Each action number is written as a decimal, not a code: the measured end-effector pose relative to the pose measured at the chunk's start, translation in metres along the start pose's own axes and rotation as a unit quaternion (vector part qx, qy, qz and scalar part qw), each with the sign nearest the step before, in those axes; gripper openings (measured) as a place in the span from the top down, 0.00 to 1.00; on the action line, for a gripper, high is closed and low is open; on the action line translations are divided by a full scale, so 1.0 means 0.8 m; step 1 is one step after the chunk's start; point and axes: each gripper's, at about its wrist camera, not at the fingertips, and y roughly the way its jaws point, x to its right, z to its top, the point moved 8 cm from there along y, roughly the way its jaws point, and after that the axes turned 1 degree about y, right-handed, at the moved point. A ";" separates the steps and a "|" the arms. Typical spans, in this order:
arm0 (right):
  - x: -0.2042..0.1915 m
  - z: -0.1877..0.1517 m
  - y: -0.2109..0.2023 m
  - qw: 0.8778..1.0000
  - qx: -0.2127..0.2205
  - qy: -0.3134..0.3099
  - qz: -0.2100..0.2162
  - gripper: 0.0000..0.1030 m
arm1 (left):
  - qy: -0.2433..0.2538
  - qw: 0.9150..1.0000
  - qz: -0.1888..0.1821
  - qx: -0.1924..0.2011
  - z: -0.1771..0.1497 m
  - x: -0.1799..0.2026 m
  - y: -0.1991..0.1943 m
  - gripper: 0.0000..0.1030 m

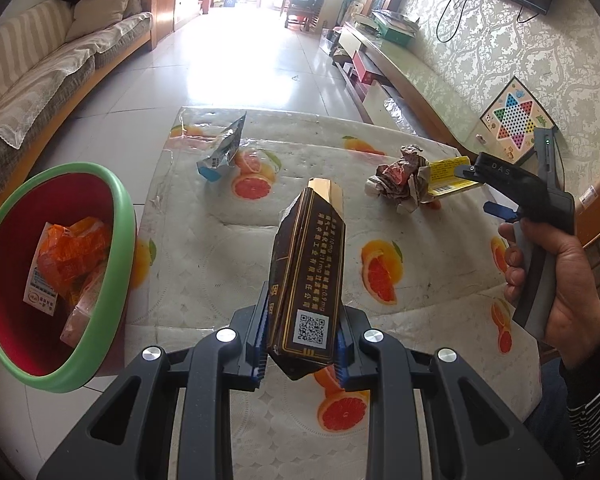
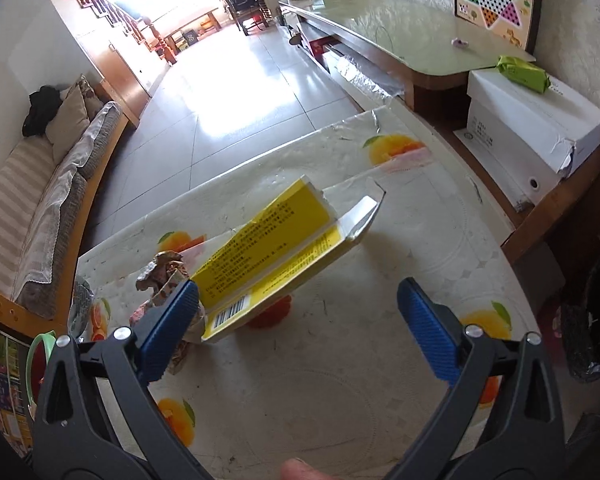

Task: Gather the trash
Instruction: 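Grasp the yellow box with the right gripper while the left gripper holds the brown box, then carry the brown box over the red bin and open the left gripper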

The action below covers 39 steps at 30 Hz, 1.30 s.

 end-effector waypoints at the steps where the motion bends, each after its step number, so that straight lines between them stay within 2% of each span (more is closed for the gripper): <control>1: 0.001 -0.001 0.007 1.000 -0.006 0.006 0.002 0.13 | 0.002 1.000 0.001 0.002 0.001 0.001 -0.001 0.78; 3: -0.001 0.000 0.019 1.000 -0.017 0.011 0.001 0.26 | 0.006 1.000 0.000 0.004 0.001 0.002 -0.004 0.78; 5: -0.007 0.001 0.029 1.000 -0.024 0.013 0.005 0.32 | 0.010 1.000 0.001 0.005 0.002 0.003 -0.006 0.78; 8: -0.013 0.003 0.038 0.999 -0.030 0.021 0.020 0.50 | 0.011 1.000 -0.001 0.006 0.002 0.005 -0.007 0.78; 9: -0.016 0.004 0.037 0.999 -0.027 0.019 0.024 0.69 | 0.012 1.000 -0.001 0.006 0.002 0.005 -0.008 0.78; 10: -0.020 0.005 0.037 0.999 -0.027 0.013 0.024 0.79 | 0.013 1.000 -0.002 0.006 0.002 0.006 -0.008 0.78; 12: -0.025 0.004 0.035 0.999 -0.031 0.009 0.035 0.87 | 0.013 1.000 -0.001 0.006 0.003 0.006 -0.009 0.78; 18: -0.037 0.003 0.007 0.998 -0.019 -0.040 0.045 0.92 | 0.019 1.000 -0.007 0.017 0.009 0.013 -0.015 0.78; 28: -0.043 -0.011 -0.086 0.989 0.034 -0.137 0.031 0.92 | 0.023 0.999 -0.010 0.038 0.016 0.023 -0.038 0.78; 33: -0.059 -0.027 -0.130 0.979 0.063 -0.193 0.022 0.92 | 0.008 0.999 -0.003 0.051 0.014 0.004 -0.056 0.78; 39: -0.091 -0.056 -0.162 0.970 0.071 -0.230 0.028 0.92 | -0.017 0.998 0.012 0.067 0.008 -0.039 -0.078 0.78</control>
